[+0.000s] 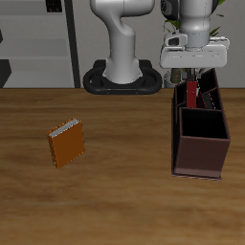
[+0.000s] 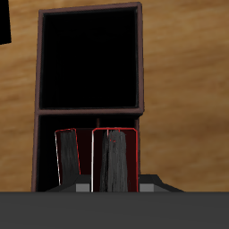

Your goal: Place the left red book into the left desk caddy's back compartment and place the striped book into the left desk caddy's left compartment and place the right red book into the left desk caddy's front compartment

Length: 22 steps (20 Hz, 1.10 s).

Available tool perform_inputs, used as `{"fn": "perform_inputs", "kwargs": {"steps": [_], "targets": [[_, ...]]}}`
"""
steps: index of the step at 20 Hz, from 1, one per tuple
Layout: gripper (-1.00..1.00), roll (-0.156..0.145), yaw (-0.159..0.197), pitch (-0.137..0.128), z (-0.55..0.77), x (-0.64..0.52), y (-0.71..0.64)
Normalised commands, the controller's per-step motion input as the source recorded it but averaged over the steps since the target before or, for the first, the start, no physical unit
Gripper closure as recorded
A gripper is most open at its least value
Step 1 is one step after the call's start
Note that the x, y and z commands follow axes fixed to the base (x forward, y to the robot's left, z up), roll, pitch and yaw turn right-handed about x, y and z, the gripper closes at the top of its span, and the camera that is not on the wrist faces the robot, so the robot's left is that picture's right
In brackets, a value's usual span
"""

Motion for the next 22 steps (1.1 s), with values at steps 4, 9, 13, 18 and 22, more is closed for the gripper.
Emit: {"fn": "perform_inputs", "kwargs": {"steps": [4, 9, 13, 18, 22], "targets": [[1.00, 0.021, 0.013, 0.005, -0.09, 0.02, 0.09], [1.00, -0.002, -0.013, 0.023, -0.10, 0.06, -0.01], [1.00, -0.007, 0.006, 0.025, -0.19, 0.05, -0.01], [1.00, 0.006, 0.005, 0.014, -0.13, 0.01, 0.01], [1.00, 0.008, 0.019, 0.046, -0.24, 0.08, 0.04]]}}
